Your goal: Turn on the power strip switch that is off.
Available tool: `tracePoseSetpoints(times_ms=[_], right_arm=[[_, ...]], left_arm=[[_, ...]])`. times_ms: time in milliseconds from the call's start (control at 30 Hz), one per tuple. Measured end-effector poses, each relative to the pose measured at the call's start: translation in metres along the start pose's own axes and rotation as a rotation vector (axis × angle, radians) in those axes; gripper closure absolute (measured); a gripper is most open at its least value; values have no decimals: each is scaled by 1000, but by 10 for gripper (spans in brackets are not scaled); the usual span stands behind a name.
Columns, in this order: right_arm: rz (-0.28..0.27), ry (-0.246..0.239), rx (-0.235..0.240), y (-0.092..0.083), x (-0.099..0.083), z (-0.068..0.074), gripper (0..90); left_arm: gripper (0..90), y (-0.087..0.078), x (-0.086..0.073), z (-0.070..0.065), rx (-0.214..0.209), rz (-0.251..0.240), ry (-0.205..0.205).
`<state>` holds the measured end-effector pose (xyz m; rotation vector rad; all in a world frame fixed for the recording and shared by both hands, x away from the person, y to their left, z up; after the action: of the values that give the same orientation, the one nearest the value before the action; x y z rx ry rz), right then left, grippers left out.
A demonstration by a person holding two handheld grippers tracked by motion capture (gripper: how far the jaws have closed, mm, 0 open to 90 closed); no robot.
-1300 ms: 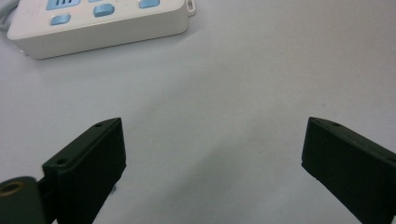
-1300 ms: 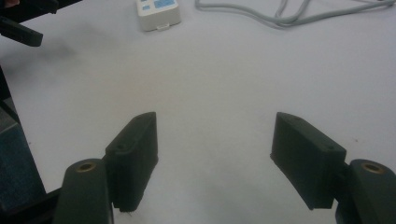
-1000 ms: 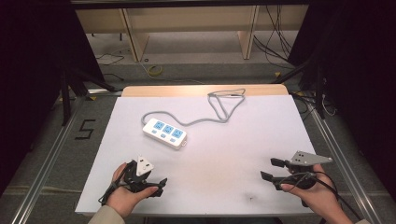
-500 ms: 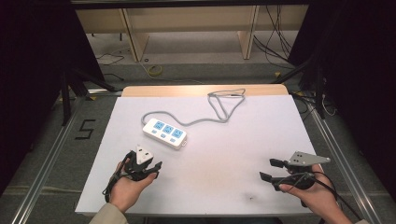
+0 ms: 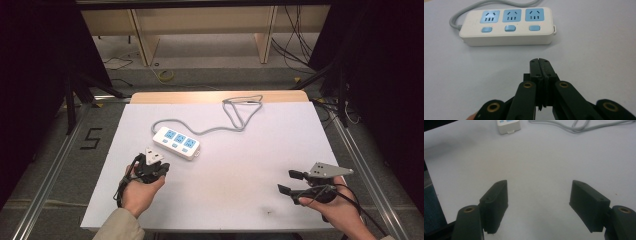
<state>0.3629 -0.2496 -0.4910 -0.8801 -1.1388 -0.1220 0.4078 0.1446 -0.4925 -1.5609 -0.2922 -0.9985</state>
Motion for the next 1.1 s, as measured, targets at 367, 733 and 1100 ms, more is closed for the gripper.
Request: tracePoseSetpoints(times_ms=[367,733,1100], right_arm=[[1,-2,-3,0,0,0,309],[2,-1,-4,0,0,0,308],[3,-5,-3,0,-1,0,307]], left_arm=[[896,9,7,6,14,8,-22],[897,16,14,13,26,11,-39],[897,22,20,17,33,23,-51]])
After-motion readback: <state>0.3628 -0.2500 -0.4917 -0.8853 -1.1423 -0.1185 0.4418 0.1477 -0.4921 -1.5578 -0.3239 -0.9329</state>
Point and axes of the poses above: each handheld gripper's, and its own axes: y roughly forward along the jaws, x roughly out of its top, z roughly to its left, the point moved 8 cm from there along y, roughly forward along the jaws, and after that the axes turned 2 degrees about x, right-handed, at the moved point
